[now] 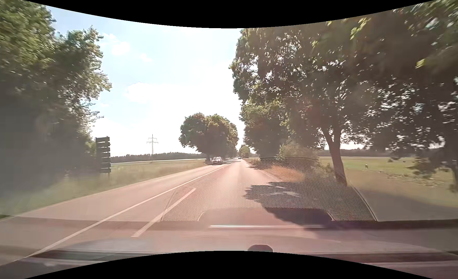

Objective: Follow the waypoints while adhering to traffic rules and regulations

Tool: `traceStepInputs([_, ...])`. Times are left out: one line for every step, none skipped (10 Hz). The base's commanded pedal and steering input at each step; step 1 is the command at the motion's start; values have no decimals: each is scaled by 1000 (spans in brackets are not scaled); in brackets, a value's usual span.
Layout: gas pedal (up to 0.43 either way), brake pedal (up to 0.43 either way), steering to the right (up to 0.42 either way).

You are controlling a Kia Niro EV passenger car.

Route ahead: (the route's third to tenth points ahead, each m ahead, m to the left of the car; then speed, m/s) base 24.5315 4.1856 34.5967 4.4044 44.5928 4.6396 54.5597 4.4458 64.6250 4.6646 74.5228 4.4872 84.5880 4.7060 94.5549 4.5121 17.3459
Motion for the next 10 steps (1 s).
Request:
traceStepInputs([260,0,-1])
traceStepInputs([260,0,-1])
traceStepInputs([260,0,-1])
traceStepInputs([260,0,-2])
traceStepInputs([260,0,-1])
traceStepInputs([260,0,-2])
traceStepInputs([260,0,-2])
traceStepInputs([260,0,-2])
traceStepInputs([260,0,-2])
traceStepInputs([240,0,-2])
